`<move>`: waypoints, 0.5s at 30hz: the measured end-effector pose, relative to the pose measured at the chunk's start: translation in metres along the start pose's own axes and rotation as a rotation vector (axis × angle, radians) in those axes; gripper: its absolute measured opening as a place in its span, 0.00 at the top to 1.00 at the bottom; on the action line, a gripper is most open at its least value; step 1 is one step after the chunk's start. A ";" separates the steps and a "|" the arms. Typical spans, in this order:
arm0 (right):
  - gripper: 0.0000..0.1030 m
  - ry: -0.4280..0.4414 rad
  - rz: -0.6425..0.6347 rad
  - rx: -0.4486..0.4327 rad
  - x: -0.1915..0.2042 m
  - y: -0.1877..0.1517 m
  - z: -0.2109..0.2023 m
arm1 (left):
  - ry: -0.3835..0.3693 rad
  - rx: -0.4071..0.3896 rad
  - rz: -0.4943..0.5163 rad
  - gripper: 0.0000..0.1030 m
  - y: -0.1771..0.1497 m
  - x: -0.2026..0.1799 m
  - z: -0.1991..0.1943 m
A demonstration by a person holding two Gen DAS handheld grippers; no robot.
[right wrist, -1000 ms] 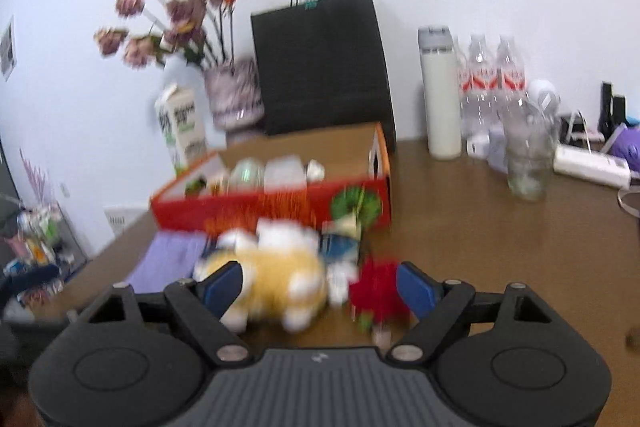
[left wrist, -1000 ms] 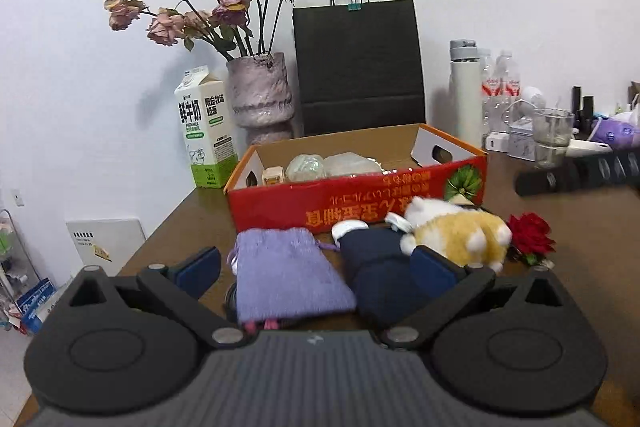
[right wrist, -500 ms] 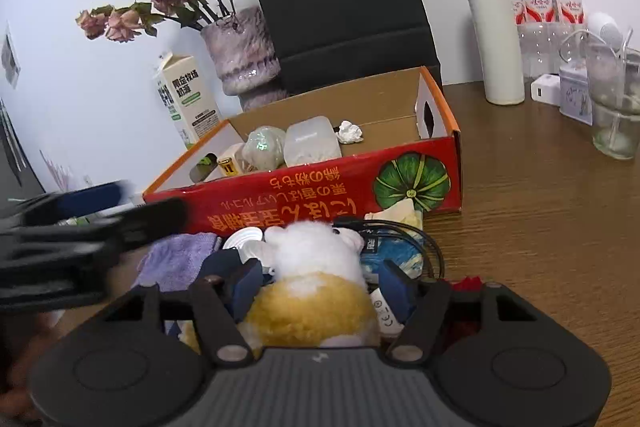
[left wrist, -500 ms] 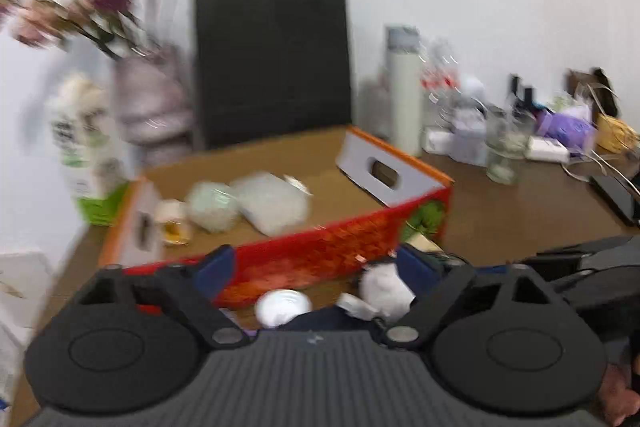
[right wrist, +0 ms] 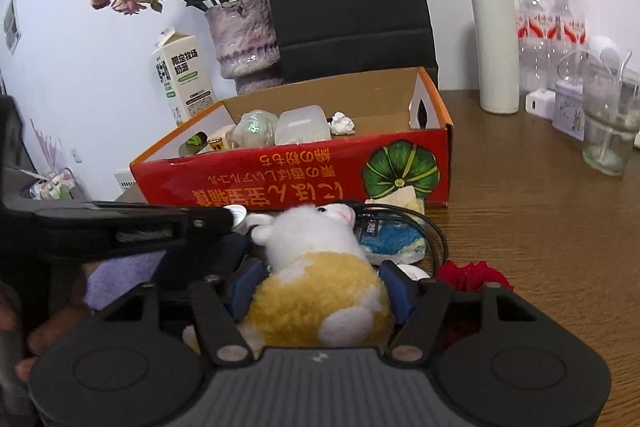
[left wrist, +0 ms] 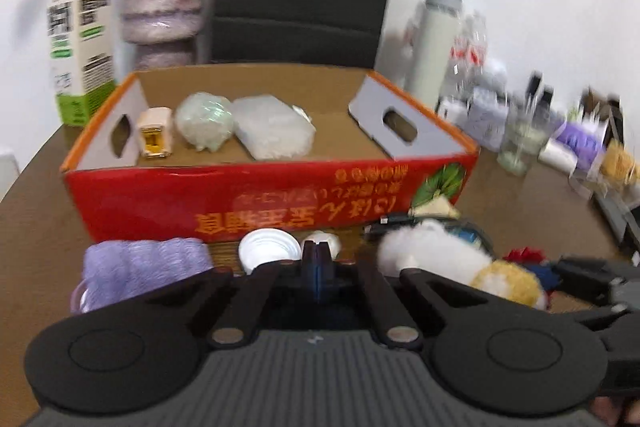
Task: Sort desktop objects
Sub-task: 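Grasp the navy blue pouch with the left tool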
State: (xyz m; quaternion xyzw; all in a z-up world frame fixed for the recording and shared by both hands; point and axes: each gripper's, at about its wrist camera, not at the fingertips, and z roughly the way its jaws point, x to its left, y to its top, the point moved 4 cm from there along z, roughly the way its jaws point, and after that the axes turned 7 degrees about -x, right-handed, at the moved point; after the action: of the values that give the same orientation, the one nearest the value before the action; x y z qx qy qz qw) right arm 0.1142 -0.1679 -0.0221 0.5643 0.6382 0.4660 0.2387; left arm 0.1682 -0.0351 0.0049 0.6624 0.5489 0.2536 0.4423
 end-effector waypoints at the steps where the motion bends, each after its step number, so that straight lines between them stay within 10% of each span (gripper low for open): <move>1: 0.38 -0.002 -0.007 -0.001 0.000 0.000 0.000 | 0.008 -0.012 -0.016 0.99 0.003 0.003 -0.008; 6: 0.40 -0.043 -0.058 -0.014 -0.001 0.002 -0.017 | 0.082 0.034 -0.051 0.91 -0.003 0.012 -0.046; 10: 0.24 -0.168 0.065 -0.149 -0.009 0.005 -0.064 | 0.104 0.055 0.059 0.01 -0.023 -0.011 -0.052; 15: 0.22 -0.110 0.254 -0.081 -0.007 -0.011 -0.068 | 0.177 0.074 0.212 0.08 -0.037 -0.041 -0.023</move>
State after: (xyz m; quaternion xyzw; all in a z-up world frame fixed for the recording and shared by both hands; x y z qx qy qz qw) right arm 0.0536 -0.1961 -0.0025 0.6552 0.5281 0.4863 0.2351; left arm 0.1198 -0.0667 -0.0104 0.7076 0.5216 0.3361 0.3380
